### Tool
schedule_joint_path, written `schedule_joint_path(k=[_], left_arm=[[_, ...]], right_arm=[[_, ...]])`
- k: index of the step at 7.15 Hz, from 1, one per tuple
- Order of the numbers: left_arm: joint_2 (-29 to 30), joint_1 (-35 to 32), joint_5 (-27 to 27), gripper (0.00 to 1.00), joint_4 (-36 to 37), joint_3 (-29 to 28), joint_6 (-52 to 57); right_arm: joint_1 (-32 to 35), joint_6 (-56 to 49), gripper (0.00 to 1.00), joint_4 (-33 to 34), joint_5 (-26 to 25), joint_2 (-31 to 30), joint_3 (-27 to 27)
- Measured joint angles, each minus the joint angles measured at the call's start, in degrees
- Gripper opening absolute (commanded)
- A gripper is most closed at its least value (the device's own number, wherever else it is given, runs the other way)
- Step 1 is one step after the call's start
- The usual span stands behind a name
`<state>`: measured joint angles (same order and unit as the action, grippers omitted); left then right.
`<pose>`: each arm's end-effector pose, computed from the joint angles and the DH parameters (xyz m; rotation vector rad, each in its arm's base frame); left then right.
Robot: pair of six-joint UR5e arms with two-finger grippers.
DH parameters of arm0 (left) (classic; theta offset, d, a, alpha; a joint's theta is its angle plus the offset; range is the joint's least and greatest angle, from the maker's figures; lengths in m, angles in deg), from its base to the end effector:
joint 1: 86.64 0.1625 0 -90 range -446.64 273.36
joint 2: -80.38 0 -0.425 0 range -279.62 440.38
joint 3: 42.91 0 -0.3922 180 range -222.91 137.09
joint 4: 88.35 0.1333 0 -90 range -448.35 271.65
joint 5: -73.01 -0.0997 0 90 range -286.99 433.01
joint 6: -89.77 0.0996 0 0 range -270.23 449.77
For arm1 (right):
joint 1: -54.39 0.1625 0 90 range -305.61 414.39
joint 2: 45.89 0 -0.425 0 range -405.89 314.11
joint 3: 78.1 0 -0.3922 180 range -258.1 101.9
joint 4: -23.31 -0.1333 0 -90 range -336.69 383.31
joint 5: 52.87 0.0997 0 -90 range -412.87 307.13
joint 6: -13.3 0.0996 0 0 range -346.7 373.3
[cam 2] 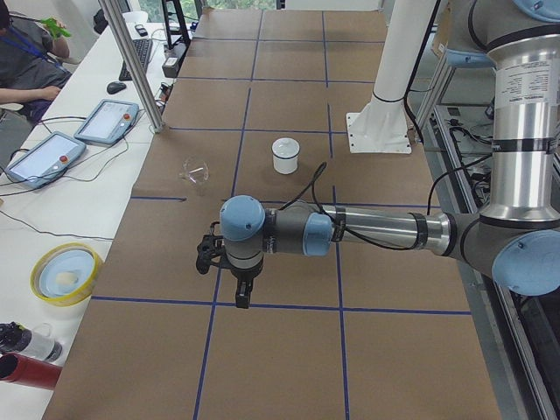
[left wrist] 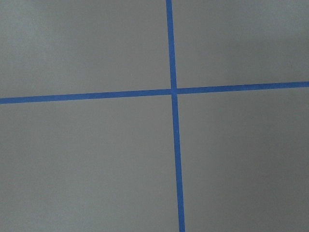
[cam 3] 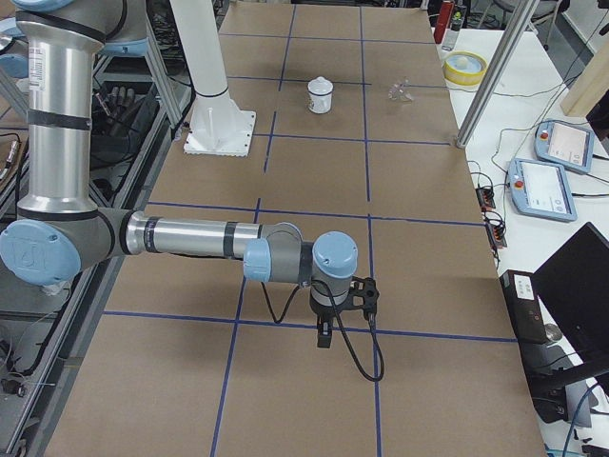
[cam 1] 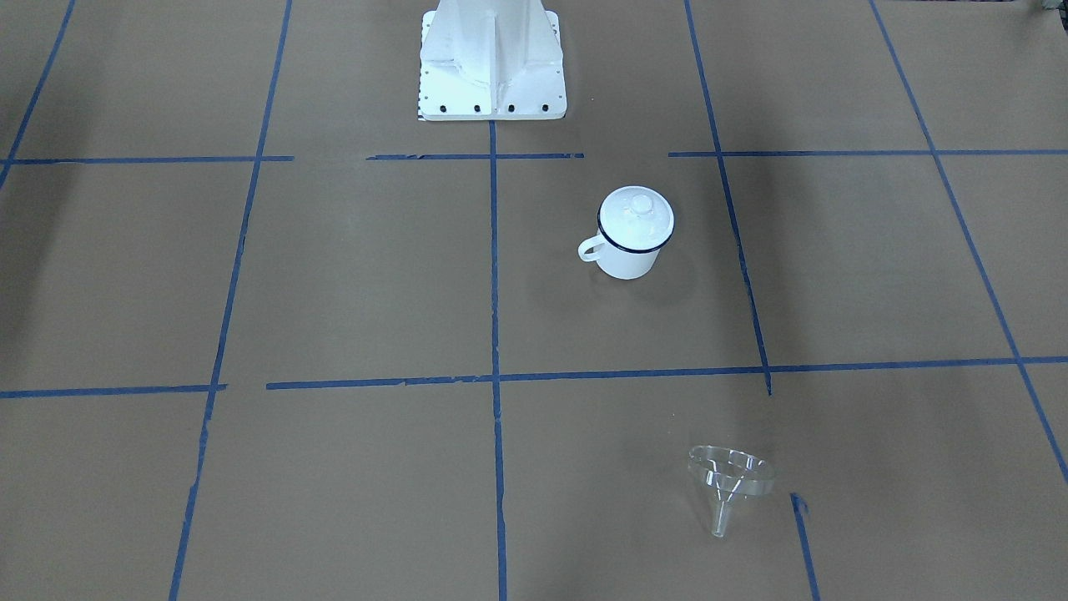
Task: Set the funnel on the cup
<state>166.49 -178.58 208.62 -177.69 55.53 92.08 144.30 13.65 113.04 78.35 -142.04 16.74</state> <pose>-0.0779 -0.4640 0.6182 0.0937 0.7928 0.0331 0.0670 -0.4450 0.6707 -0.0201 -0.7193 0.0109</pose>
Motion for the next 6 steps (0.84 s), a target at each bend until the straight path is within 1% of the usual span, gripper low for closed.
schedule_joint_path(k=[4, 5, 6], left_arm=[[0.6, 0.3, -2.0, 1.00, -0.1, 2.1, 0.2], [1.5, 0.4, -2.0, 1.00, -0.1, 2.6, 0.1], [3.9, 0.5, -2.1, 1.00, -0.3, 2.9, -0.2]], right_arm=[[0.0, 0.0, 1.00, 0.0, 0.0, 0.0, 0.0], [0.0, 0.0, 1.00, 0.0, 0.0, 0.0, 0.0], [0.0, 0.0, 1.00, 0.0, 0.0, 0.0, 0.0]])
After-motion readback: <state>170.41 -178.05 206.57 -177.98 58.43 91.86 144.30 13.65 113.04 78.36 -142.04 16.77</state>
